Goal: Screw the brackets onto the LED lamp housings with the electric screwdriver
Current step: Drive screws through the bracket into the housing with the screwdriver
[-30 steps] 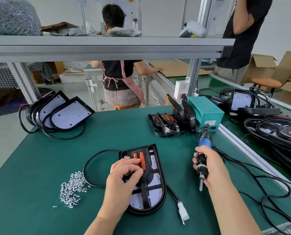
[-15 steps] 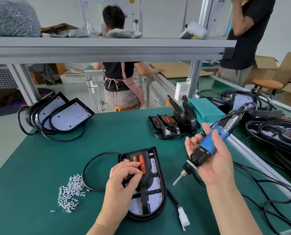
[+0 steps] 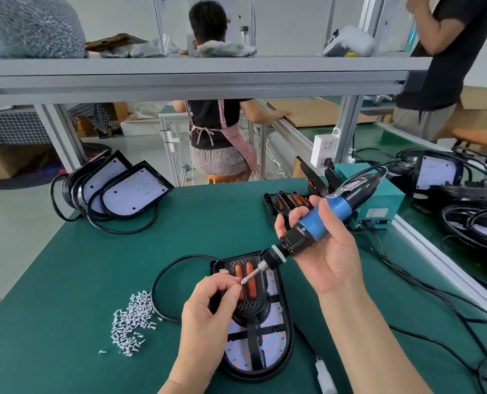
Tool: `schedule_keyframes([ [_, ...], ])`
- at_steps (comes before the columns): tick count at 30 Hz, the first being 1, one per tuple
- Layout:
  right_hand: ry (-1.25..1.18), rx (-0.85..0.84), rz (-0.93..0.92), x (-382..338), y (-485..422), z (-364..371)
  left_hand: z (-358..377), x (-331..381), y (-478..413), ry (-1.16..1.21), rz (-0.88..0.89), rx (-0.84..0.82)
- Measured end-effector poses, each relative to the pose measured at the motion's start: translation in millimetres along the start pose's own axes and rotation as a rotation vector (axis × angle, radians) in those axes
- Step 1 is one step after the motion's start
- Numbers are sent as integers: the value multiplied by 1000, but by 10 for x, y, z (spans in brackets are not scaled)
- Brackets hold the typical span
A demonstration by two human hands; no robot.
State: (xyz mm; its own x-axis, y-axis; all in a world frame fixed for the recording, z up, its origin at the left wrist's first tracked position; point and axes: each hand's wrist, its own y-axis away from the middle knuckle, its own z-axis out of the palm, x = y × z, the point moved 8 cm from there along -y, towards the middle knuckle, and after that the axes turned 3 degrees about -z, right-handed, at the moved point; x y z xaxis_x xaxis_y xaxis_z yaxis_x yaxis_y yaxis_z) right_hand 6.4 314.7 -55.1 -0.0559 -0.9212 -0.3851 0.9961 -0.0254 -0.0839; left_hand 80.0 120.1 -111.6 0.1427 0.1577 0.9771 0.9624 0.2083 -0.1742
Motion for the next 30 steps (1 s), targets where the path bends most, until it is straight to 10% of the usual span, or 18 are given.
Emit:
schedule_keyframes([
  [13, 36, -78, 8, 105, -250, 160, -91, -67, -60, 90, -61, 132],
  [30, -176, 249, -97, -11, -242, -184, 94, 143, -77, 105, -90, 84],
])
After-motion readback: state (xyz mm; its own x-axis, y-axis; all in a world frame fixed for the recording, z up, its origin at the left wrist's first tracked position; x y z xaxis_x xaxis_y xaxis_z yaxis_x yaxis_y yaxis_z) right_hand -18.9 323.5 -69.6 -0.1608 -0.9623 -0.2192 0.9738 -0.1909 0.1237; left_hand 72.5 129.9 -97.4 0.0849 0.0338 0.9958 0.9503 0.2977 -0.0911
